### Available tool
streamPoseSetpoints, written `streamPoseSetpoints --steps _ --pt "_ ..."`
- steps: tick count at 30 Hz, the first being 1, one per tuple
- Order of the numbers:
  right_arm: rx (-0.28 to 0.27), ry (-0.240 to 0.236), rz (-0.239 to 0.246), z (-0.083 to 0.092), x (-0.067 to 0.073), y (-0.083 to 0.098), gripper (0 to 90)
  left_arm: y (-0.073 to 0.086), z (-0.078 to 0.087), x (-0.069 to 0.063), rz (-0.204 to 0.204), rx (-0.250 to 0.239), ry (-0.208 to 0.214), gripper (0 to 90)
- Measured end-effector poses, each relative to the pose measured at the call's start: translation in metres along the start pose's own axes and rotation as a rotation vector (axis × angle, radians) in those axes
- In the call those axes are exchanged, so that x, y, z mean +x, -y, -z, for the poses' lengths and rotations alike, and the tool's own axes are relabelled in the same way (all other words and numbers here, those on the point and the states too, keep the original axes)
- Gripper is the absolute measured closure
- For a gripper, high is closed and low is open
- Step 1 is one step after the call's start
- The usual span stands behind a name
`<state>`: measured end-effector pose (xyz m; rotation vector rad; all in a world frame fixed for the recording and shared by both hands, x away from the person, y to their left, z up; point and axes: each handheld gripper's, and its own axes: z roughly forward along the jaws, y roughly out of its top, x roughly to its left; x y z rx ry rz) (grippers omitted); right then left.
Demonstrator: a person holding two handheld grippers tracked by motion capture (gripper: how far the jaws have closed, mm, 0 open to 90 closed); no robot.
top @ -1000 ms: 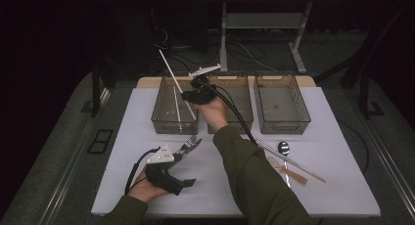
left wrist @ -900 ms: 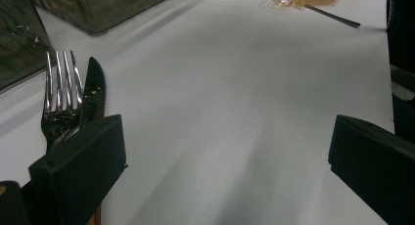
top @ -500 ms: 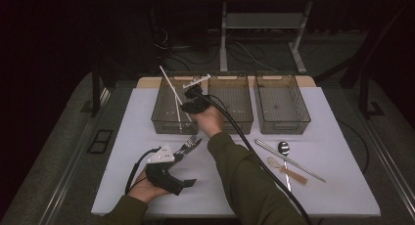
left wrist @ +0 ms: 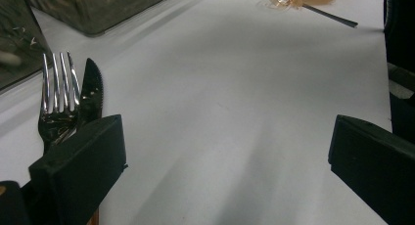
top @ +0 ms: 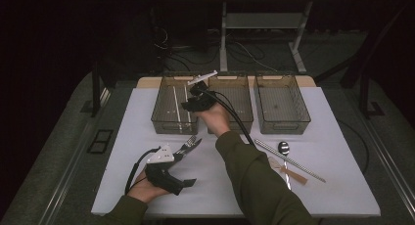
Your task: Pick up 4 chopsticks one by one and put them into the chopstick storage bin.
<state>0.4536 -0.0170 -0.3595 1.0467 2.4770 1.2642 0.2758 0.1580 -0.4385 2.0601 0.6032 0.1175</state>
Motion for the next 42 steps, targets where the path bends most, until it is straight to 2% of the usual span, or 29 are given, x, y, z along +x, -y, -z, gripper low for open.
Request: streamPoseSetpoints --steps 10,17,21,32,42 --pt "0.004 -0.062 0.041 0.037 -0.008 0.014 54.8 0.000 0.002 0.000 0.001 -0.004 -0.002 0.0" --pt "-0.014 -0.076 0.074 0.069 -0.018 0.027 50.7 0.000 0.001 0.000 0.003 -0.005 -0.003 0.0" --pt "-0.030 -0.078 0.074 0.083 -0.025 0.035 49.6 0.000 0.002 0.000 0.005 -0.007 -0.006 0.0" --pt "-0.026 -0.105 0.094 0.113 -0.038 0.060 44.8 0.000 0.002 0.000 0.009 -0.001 -0.010 0.0" --pt "-0.048 -0.101 0.095 0.135 -0.046 0.081 41.7 0.001 0.001 0.001 0.017 -0.003 -0.013 0.0"
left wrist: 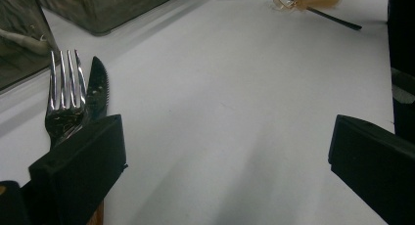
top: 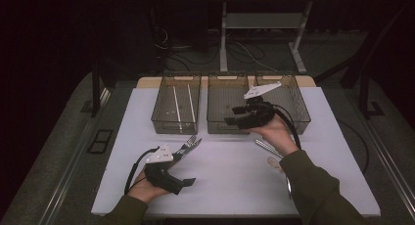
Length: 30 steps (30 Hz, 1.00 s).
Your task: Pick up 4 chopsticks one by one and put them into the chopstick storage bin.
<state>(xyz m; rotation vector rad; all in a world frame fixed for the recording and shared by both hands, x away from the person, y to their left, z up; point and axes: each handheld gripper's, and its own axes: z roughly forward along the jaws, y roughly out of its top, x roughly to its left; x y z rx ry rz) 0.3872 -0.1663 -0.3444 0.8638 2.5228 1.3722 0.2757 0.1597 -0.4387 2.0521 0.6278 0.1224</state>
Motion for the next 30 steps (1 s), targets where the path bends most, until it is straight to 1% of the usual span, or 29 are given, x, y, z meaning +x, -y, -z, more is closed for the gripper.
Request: streamPoseSetpoints --steps 8,14,25,28,30 --pt "-0.012 0.004 -0.006 0.017 -0.002 0.017 37.1 0.000 0.000 0.000 0.001 0.002 -0.001 0.0" --pt "-0.032 0.007 -0.014 0.027 -0.002 0.031 36.0 0.000 0.000 0.000 0.000 0.003 -0.002 0.0" --pt "-0.046 0.010 -0.020 0.049 0.000 0.061 35.7 0.000 -0.001 0.000 0.004 0.008 -0.006 0.0" --pt "-0.065 0.013 -0.032 0.056 -0.001 0.069 35.7 0.000 -0.001 0.000 0.004 0.009 -0.008 0.0" --pt "-0.061 0.017 -0.032 0.060 -0.001 0.073 35.7 0.000 -0.001 0.000 0.005 0.009 -0.009 0.0"
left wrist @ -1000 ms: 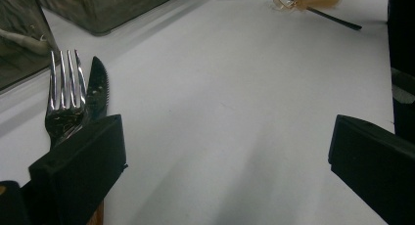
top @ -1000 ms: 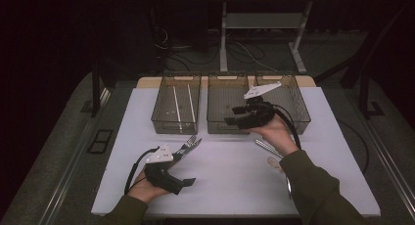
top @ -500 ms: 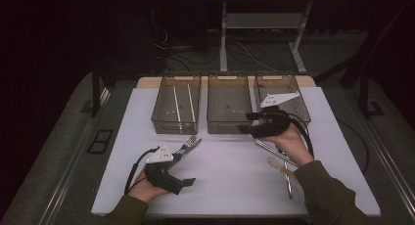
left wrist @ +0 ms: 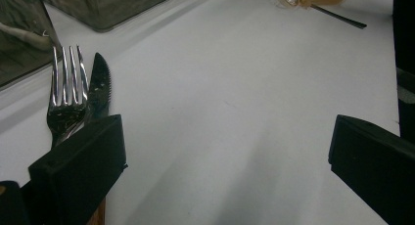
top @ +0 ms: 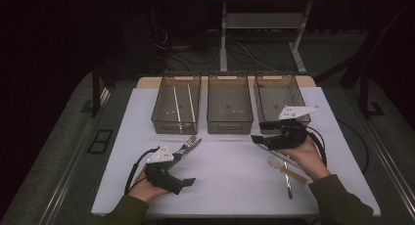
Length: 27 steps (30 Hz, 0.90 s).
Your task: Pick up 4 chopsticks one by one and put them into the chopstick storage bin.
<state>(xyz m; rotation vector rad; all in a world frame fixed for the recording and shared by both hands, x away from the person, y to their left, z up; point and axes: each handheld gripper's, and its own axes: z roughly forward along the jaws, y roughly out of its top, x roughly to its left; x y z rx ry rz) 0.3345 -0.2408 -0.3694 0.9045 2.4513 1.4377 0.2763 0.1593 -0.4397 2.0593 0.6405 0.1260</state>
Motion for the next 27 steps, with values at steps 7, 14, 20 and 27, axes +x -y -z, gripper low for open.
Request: streamPoseSetpoints --steps 7,14,20,27 --pt "0.013 0.008 0.008 0.015 0.002 0.013 35.7 0.000 0.001 0.000 0.002 -0.005 -0.003 0.0" --pt "0.024 0.022 0.007 0.032 0.001 0.027 35.7 0.000 0.001 -0.001 -0.001 -0.005 -0.003 0.0" --pt "0.040 0.043 -0.002 0.047 -0.003 0.039 35.8 0.000 0.001 -0.001 -0.003 -0.004 -0.004 0.0" --pt "0.085 0.081 -0.002 0.059 -0.009 0.054 36.2 0.000 0.002 -0.001 -0.003 -0.004 -0.004 0.0"
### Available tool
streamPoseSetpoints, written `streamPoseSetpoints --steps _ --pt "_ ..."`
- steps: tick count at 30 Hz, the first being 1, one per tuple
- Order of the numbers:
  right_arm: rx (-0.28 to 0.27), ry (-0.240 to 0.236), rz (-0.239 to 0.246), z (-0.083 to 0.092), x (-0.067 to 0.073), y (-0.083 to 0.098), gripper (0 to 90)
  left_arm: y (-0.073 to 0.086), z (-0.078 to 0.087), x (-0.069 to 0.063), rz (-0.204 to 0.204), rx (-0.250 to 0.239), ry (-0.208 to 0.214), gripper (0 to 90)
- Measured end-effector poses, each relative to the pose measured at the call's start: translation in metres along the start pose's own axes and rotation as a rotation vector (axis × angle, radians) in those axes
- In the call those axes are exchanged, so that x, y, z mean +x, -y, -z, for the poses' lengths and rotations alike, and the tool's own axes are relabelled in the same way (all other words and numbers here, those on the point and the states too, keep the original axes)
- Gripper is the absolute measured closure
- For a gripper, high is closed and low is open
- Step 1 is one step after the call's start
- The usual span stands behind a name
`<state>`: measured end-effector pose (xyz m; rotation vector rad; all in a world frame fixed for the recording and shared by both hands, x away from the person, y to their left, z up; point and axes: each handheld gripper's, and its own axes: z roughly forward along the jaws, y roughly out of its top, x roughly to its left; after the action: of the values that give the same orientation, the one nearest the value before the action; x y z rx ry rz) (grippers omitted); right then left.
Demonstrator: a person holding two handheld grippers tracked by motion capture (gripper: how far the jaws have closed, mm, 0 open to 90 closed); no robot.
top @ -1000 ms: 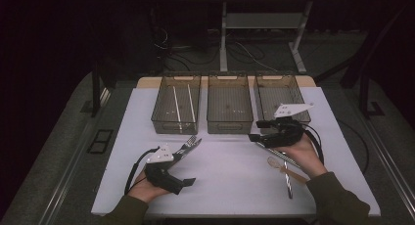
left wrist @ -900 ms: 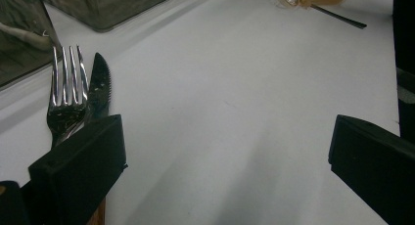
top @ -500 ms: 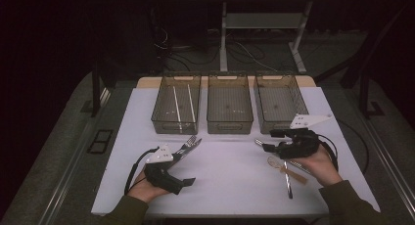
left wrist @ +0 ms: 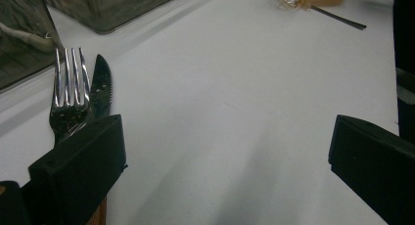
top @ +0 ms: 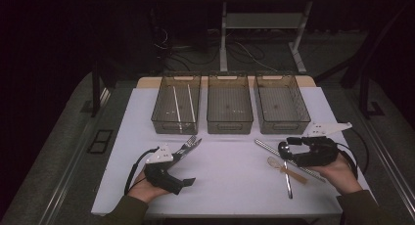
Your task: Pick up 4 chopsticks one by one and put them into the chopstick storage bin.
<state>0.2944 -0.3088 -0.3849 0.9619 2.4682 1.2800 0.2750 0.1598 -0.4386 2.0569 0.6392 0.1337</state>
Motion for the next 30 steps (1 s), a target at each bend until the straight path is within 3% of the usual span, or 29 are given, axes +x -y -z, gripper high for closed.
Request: streamPoseSetpoints --steps 7,13,17,30 --pt "0.063 0.028 -0.003 0.008 -0.009 0.015 42.5 0.000 0.000 0.000 -0.001 0.000 -0.002 0.0" --pt "0.153 0.060 0.002 0.008 -0.021 0.023 58.8 0.000 0.000 0.000 -0.002 -0.001 -0.002 0.0" --pt "0.178 0.069 0.001 0.005 -0.027 0.026 68.4 0.000 0.000 0.000 -0.003 0.002 -0.002 0.0" --pt "0.283 0.048 0.018 -0.010 -0.033 0.035 81.5 0.000 0.000 0.000 -0.003 0.003 -0.001 0.0"
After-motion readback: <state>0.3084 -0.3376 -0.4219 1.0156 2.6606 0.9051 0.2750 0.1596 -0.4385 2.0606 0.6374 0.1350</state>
